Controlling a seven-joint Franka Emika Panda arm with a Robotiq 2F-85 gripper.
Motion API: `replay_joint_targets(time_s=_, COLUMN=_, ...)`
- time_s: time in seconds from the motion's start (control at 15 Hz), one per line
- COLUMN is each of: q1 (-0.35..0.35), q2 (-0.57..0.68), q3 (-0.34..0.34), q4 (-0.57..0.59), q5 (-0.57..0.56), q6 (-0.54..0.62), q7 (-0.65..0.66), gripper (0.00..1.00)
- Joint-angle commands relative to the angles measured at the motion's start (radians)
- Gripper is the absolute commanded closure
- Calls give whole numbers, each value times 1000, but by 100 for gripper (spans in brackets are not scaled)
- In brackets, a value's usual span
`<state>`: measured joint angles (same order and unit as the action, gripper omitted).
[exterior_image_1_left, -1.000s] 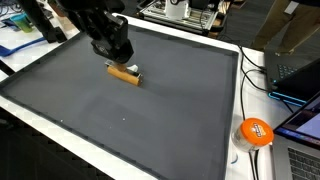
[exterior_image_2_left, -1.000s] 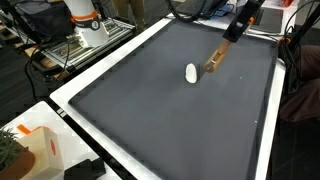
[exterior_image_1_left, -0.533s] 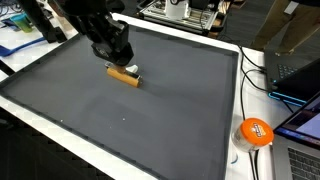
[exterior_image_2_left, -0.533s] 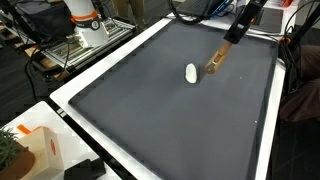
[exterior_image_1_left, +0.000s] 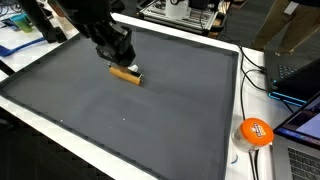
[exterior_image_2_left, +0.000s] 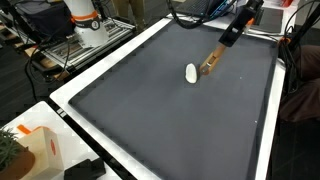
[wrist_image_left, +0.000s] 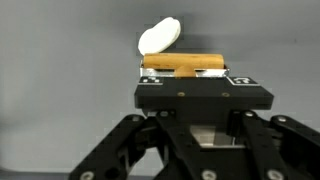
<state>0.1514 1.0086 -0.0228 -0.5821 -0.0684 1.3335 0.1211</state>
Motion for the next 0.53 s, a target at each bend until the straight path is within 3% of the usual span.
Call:
replay_joint_targets(time_s=0.0, q1=7, q2=30, q3=-7, q4=57, q5=-15, q6=-56, q7=-28, gripper=78)
replay_joint_targets(time_s=0.47, q1=15, q2=42, q3=-4, q4=75, q5=-12, q6=-88, q7=-56, gripper=78)
